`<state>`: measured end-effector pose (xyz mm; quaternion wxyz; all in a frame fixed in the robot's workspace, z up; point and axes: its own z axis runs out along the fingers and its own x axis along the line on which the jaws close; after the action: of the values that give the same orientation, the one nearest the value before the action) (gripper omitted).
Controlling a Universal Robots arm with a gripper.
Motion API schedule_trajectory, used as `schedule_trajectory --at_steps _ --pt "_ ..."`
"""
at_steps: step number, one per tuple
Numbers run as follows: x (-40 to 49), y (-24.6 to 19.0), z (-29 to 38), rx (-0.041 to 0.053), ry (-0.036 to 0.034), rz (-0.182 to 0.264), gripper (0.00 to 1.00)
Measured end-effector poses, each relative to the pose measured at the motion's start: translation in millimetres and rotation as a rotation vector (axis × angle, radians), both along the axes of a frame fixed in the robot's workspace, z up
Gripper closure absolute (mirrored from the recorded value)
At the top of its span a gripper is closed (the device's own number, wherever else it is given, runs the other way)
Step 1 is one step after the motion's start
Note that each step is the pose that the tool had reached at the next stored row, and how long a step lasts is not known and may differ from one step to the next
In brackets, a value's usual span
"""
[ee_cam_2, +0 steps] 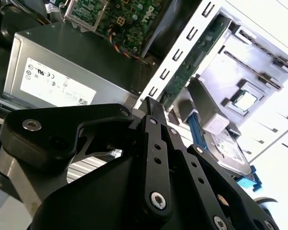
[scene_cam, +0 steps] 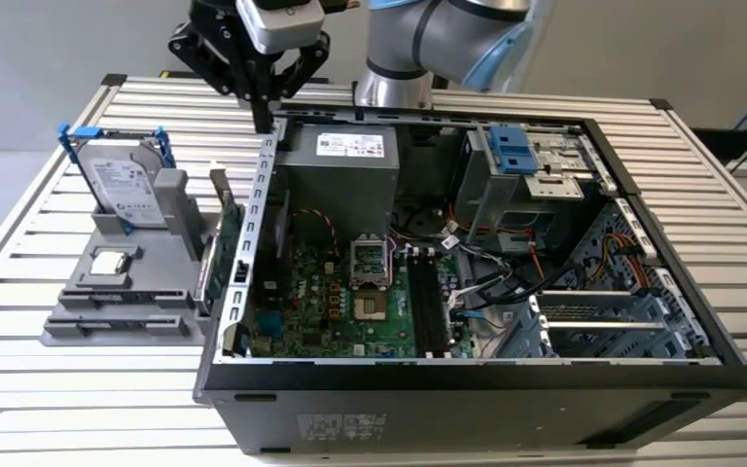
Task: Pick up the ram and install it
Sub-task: 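Reach for the ram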
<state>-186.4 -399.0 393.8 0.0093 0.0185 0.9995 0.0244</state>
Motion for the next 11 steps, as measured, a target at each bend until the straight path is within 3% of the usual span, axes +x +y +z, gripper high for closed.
schedule_trajectory --at_steps 11 --pt "-15.8 -0.1 0.0 0.0 0.0 0.0 1.0"
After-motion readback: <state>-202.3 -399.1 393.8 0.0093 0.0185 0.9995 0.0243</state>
